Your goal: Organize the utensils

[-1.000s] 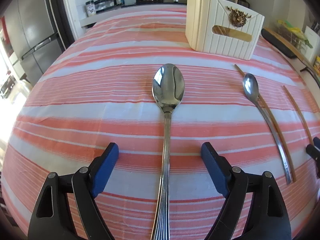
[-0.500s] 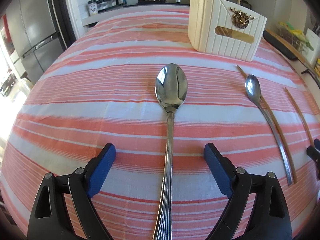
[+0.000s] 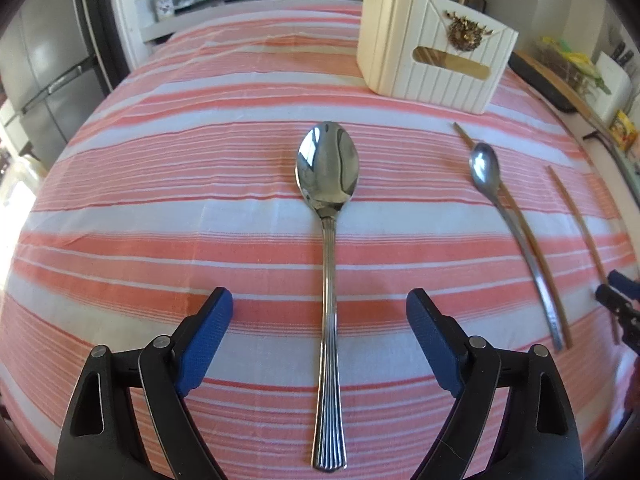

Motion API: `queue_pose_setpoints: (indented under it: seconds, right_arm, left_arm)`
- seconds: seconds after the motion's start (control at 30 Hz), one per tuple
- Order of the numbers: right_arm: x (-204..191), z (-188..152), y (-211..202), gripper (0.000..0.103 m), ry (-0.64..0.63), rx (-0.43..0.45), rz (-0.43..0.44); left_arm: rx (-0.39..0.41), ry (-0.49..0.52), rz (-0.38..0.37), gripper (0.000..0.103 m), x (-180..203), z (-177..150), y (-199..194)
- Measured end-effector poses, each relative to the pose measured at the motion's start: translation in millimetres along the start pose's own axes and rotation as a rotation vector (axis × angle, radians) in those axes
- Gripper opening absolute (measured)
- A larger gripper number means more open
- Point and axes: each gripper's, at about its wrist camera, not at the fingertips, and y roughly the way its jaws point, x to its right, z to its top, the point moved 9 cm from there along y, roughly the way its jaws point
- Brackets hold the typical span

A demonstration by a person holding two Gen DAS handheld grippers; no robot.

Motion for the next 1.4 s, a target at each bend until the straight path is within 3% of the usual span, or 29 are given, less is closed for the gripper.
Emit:
queue_pose_setpoints:
  seconds: [0.13,0.27,0.37,0.47,0.57,0.63,0.67,0.7,0.73,0.77,0.9,1.1,1.23,1.4]
  right_arm:
    - [17,1,-22,0.055,0.048,-0.059,0.107]
    - [25,3,-18,0.055,0.035,-0.150,0.124]
    - [20,14,-8,0.055,0.003,-0.182,0.138]
    - [11,30,9,0.055,-0.033,-0.198,0.146]
    - [5,46,37,0.055,-0.067,-0.225,0.116]
    - [0,65,50,0.053,-0.103,-0.192,0.080]
    - [-4,75,58,0.046,-0.117,-0.187,0.071]
    - [-8,86,64,0.025,-0.126,-0.177,0.058]
    - [-12,94,69,0.007,-0.133,-0.171,0.054]
    - [-16,101,73,0.007,-0.128,-0.179,0.059]
    - [-20,121,58,0.007,-0.056,-0.102,0.109]
    - [-21,132,-35,0.007,0.015,0.122,0.191]
    - [-18,130,-90,0.007,0.032,0.229,0.195]
    - [-15,125,-129,0.007,0.031,0.315,0.192]
  left_arm:
    - [0.005,-0.009,-0.097,0.092,-18,15,-19]
    - [-0.054,0.047,-0.121,0.092,-7,26,-1]
    - [-0.072,0.112,-0.049,0.092,5,34,20]
    - [-0.112,0.113,0.007,0.092,6,40,42]
    - [-0.118,0.126,0.060,0.099,7,50,53]
    - [-0.131,0.122,0.053,0.097,12,57,59]
    - [-0.134,0.111,0.035,0.087,14,60,60]
    - [-0.124,0.110,0.032,0.068,17,65,59]
    - [-0.114,0.126,0.027,0.055,22,69,57]
    - [-0.113,0.136,0.015,0.042,25,71,55]
    - [-0.092,0.135,-0.037,0.041,26,75,47]
    - [0.069,0.098,-0.123,0.041,19,82,-20]
    - [0.164,0.084,-0.181,0.041,19,81,-67]
    - [0.232,0.073,-0.215,0.041,14,79,-101]
